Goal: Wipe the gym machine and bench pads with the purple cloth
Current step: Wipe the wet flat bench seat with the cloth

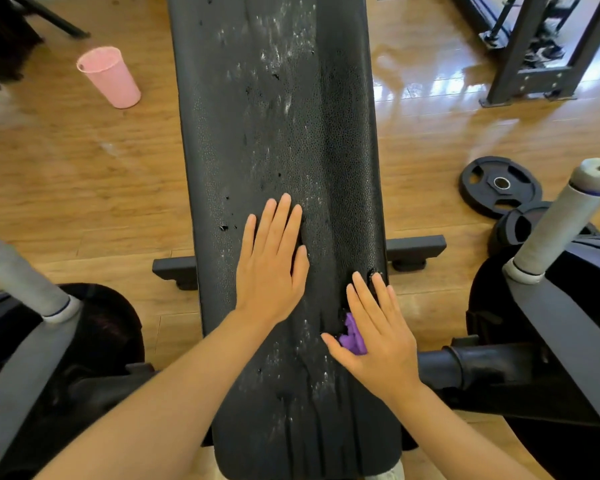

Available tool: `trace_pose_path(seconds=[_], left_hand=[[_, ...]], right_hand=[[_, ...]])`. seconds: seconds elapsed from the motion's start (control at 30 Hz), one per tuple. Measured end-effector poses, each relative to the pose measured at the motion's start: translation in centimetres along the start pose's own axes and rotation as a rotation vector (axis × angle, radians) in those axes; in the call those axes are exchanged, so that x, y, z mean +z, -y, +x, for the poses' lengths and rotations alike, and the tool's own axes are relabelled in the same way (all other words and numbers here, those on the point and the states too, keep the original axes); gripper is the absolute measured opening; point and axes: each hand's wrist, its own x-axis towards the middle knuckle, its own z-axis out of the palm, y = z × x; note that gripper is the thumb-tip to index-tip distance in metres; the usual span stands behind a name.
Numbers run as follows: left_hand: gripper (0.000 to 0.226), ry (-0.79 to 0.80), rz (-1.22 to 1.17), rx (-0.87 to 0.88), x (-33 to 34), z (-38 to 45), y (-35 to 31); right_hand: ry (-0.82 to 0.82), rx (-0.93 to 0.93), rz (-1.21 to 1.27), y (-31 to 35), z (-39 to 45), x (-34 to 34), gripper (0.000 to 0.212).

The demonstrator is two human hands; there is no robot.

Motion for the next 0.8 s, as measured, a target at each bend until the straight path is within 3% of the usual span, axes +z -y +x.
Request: trace_pose_path(seconds=[0.23,0.57,0.8], left_hand=[[0.058,-0.088,0.083,0.034,1.6,-1.0,-0.1],[0.063,-0.127,0.082,-0.004,2.3,-1.5,-0.3],[0.061,-0.129,0.071,-0.059,3.5,-8.7,-2.7]], right_hand=[[-0.112,0.029,0.03,-0.1,-0.7,1.1,0.049],[-0.201,0.039,-0.003,-0.4,-1.4,2.2,0.05],[-0.1,0.099,0.009,1.1,-7.9,1.2,0.052]])
